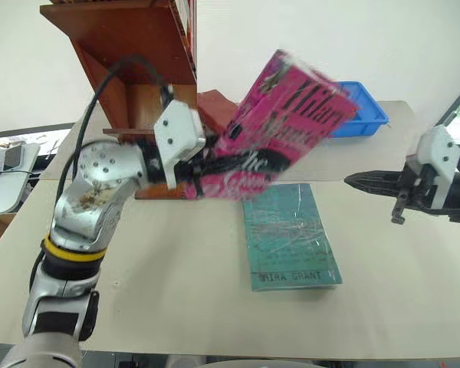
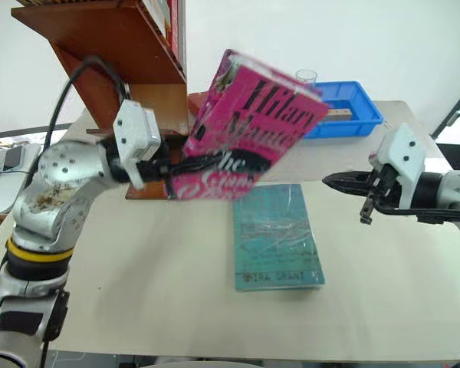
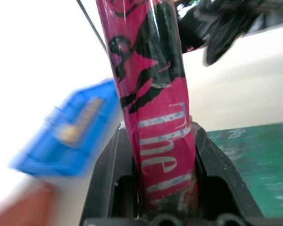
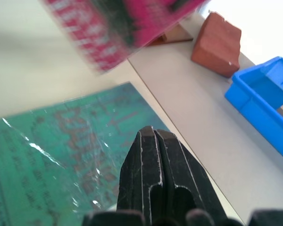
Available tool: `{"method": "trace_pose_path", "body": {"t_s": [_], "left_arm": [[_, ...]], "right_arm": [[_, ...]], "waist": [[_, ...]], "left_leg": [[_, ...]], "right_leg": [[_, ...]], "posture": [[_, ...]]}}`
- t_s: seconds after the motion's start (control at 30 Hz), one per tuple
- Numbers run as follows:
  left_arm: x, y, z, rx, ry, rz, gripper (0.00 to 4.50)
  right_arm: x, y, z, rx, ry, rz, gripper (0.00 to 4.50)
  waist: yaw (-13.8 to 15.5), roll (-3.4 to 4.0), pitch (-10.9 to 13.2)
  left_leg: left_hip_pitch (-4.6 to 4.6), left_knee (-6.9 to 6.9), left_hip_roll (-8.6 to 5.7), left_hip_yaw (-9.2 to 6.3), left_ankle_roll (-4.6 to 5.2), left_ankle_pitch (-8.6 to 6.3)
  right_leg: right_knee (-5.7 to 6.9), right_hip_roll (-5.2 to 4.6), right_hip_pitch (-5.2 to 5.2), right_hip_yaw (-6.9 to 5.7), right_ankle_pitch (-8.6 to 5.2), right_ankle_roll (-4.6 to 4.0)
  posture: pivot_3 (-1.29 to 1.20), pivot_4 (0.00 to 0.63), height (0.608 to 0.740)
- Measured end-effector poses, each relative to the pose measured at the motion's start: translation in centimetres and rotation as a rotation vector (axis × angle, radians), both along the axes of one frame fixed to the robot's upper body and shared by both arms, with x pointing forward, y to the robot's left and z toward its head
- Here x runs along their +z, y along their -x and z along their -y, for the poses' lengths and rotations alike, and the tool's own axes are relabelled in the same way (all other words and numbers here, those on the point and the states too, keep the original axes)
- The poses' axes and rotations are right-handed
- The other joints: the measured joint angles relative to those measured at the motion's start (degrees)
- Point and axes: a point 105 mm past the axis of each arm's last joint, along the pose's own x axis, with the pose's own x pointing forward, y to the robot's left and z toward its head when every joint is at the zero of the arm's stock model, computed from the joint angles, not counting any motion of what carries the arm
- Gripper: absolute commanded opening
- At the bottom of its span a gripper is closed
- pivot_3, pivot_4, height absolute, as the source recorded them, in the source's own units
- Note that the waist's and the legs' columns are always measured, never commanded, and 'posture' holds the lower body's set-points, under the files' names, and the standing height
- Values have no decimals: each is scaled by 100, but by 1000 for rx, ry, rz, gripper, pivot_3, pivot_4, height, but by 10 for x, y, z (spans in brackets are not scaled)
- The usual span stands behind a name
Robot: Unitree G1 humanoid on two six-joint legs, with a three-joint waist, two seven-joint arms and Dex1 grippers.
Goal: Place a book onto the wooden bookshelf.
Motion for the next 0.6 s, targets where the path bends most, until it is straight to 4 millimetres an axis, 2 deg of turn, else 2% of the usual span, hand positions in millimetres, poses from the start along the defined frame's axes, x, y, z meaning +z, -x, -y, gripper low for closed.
{"method": "trace_pose_path", "body": {"t_s": [0.1,0.2,0.3,0.47,0.6], "left_arm": [[36,-3,3,5,-41,285,740],[55,1,5,-11,-87,500,740],[43,-16,-14,67,-258,587,740],[21,-49,-60,247,-509,527,740],[16,-60,-89,355,-653,495,740]], "right_arm": [[17,4,-8,13,-52,22,0],[35,3,-16,23,-83,72,0],[49,1,-21,23,-108,108,0],[69,-3,-36,64,-167,161,0],[67,-10,-43,80,-183,139,0]], "waist": [[4,3,4],[5,6,4],[-22,10,5],[-51,16,25],[-29,18,35]], "left_leg": [[-5,0,0,1,0,0],[-4,0,-1,3,1,0],[0,-1,-1,2,2,0],[-6,-3,0,2,2,0],[-10,-5,1,2,2,0]], "right_leg": [[-8,-1,0,0,0,6],[-11,-2,2,1,-2,14],[-1,-1,-4,2,-10,28],[6,-1,-16,0,-16,38],[9,-1,-25,-2,-16,38]], "posture": [[0,150,649],[0,150,649],[0,150,649],[0,150,649],[0,150,649]]}}
